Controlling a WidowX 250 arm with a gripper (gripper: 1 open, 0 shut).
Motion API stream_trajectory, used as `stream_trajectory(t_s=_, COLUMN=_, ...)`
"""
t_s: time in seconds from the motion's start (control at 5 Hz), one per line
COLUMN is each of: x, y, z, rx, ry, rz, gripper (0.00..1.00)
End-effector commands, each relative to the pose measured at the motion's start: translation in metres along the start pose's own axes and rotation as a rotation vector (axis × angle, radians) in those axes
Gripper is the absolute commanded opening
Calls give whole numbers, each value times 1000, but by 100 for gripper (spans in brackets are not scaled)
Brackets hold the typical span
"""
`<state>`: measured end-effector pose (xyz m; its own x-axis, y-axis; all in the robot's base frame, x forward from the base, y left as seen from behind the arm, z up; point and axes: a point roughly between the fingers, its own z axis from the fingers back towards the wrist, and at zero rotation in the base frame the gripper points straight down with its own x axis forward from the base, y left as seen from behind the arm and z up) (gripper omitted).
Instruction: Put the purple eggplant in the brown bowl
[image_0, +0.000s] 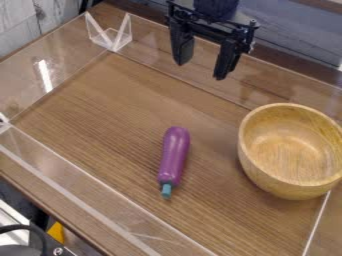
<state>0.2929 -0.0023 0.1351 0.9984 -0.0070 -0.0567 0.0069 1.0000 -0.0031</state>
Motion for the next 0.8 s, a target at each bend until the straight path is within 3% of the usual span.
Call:
stream_trajectory(t_s=0.0, x=-2, y=13, z=-2, rx=-5, ry=16, rz=-23, gripper=100)
stream_trajectory(t_s=0.4, x=-29, y=8, z=-29, rx=-32, ry=7, rz=-33, gripper=100)
stream_trajectory(t_s=0.6, x=-31, y=11, z=-36, rx=-38, ry=-5, rz=-62, gripper=100)
